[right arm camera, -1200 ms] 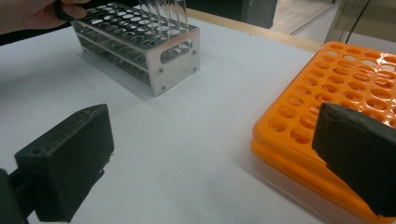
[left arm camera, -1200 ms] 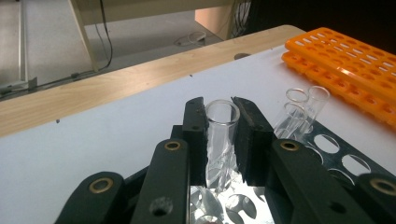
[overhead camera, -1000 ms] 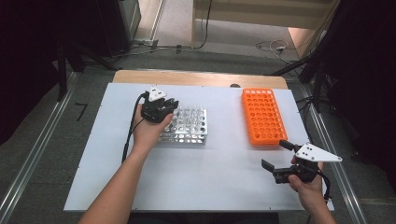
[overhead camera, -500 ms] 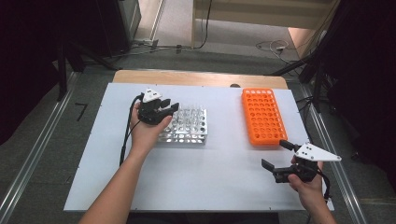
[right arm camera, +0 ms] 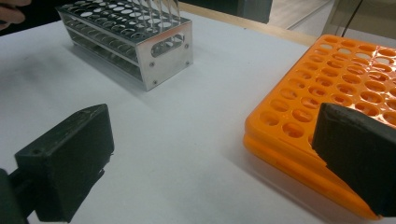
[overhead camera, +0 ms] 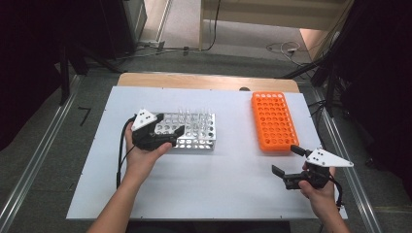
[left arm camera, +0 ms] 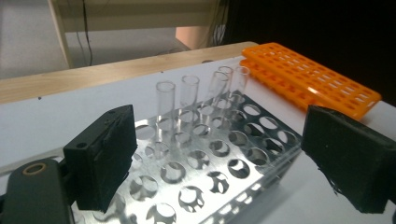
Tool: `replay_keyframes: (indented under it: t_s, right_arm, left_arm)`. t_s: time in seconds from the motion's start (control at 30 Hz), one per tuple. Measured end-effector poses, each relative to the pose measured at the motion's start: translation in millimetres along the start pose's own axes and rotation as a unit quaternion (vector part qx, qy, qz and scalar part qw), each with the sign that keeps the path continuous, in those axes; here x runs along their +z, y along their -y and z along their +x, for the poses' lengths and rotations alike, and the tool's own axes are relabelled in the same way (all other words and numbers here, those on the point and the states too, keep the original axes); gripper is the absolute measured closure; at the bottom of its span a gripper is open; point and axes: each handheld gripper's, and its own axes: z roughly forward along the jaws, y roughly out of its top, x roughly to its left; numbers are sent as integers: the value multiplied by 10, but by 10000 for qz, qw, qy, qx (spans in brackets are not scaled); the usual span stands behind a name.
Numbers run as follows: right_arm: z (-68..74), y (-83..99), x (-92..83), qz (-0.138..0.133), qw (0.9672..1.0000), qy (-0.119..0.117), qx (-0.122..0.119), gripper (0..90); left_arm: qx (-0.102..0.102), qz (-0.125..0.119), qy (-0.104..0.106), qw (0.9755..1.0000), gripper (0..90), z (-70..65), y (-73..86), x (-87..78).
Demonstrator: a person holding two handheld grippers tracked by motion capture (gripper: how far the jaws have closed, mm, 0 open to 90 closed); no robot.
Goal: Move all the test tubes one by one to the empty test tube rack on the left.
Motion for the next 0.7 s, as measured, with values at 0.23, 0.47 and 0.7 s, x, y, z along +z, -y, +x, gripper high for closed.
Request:
replay_keyframes:
  t_s: [0.23,0.47,0.7]
  right_arm:
    - [1,17,16,32,10000,34,33,0]
    - [-28,40,27,53,10000,76,24,0]
    - [-61,74,25,93,9998,138,70,0]
  left_arm:
    - [78,-188,205,9996,12,-104,158,-306]
    - [171,-274,264,9991,0,-105,282,-517]
    - [160,-399,312,9986,0,-49,347,-693]
